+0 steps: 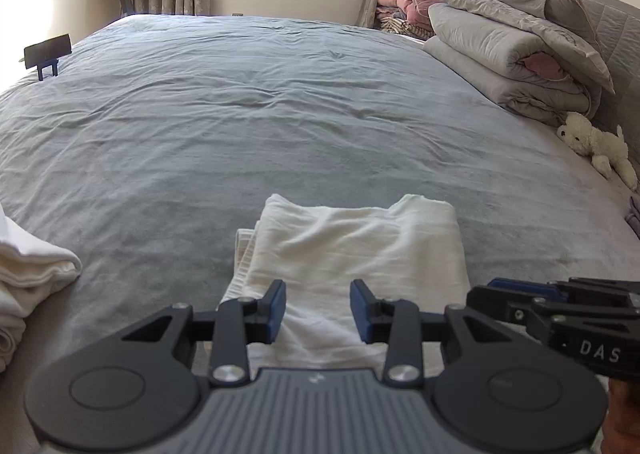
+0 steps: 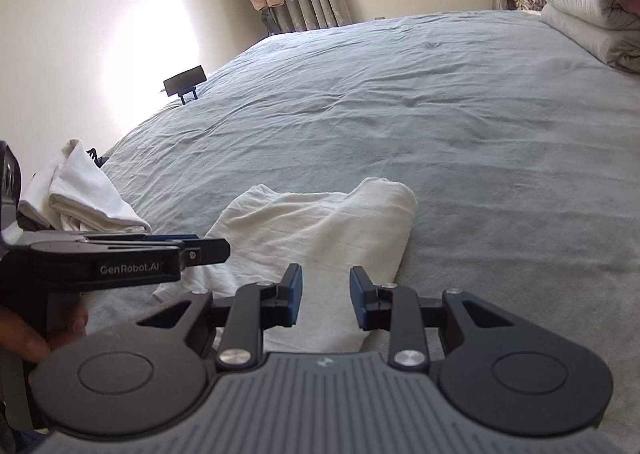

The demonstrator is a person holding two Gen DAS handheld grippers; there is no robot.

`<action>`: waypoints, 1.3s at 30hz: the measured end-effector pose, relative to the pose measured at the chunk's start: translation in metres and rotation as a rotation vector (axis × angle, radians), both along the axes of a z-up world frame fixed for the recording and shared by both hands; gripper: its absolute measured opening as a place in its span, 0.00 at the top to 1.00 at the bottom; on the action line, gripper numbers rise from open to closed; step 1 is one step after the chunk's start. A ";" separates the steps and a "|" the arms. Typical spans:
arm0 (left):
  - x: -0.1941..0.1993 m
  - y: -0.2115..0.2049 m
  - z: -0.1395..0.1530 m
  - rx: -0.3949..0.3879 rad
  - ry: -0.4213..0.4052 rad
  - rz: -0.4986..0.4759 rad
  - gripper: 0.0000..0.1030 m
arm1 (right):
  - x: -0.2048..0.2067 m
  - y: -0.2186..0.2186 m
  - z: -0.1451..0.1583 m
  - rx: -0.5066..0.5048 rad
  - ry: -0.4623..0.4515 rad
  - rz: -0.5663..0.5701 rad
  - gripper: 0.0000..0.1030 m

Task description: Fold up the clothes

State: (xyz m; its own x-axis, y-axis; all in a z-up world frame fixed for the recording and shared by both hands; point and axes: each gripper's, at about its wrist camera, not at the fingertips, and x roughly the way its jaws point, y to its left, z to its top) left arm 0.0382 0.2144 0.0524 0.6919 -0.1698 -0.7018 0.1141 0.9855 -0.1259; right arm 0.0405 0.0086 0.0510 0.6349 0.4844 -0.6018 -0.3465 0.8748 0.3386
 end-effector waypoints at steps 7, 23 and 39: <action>0.006 -0.007 -0.017 0.071 0.079 0.017 0.68 | 0.022 0.014 -0.022 -0.084 0.018 -0.010 0.74; 0.006 -0.001 -0.018 0.045 0.095 0.007 0.68 | 0.047 0.027 -0.017 -0.236 -0.141 -0.078 0.72; 0.012 0.011 -0.017 -0.027 0.123 0.029 0.69 | 0.002 0.025 -0.036 -0.232 -0.078 -0.006 0.51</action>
